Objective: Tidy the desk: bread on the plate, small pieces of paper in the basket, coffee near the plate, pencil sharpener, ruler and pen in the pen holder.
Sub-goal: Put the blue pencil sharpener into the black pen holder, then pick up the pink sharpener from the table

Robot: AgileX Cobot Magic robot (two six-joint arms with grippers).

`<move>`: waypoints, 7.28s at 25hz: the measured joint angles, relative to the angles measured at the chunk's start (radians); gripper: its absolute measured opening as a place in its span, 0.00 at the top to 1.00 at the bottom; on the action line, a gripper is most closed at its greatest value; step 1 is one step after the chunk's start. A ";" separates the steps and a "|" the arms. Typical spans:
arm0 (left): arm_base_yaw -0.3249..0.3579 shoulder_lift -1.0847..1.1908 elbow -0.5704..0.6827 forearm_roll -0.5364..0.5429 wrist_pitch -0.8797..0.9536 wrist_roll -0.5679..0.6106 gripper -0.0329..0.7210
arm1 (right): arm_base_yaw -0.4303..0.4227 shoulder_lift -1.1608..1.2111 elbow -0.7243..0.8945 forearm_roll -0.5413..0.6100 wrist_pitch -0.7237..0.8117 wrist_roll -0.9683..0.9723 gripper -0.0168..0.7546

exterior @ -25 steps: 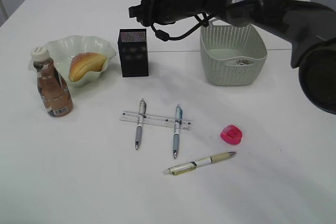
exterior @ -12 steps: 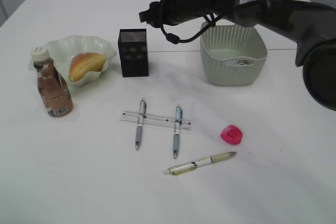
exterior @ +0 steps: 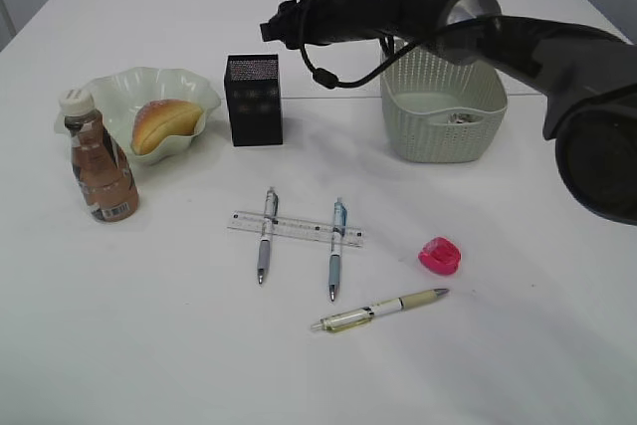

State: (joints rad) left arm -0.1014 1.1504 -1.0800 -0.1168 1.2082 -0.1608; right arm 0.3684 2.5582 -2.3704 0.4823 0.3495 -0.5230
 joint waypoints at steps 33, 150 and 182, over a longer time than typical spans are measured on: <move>0.000 0.000 0.000 0.017 0.004 0.000 0.38 | 0.004 0.082 -0.030 0.671 0.007 -0.725 0.58; 0.000 0.000 0.000 0.009 0.028 0.000 0.38 | -0.192 -0.699 0.712 -0.277 0.894 0.571 0.41; 0.000 0.000 0.000 0.023 0.029 0.000 0.38 | -0.008 -0.424 0.600 -0.467 0.878 0.200 0.43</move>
State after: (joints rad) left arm -0.1014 1.1504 -1.0800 -0.0937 1.2369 -0.1608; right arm 0.3606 2.1338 -1.7702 0.0151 1.2273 -0.3225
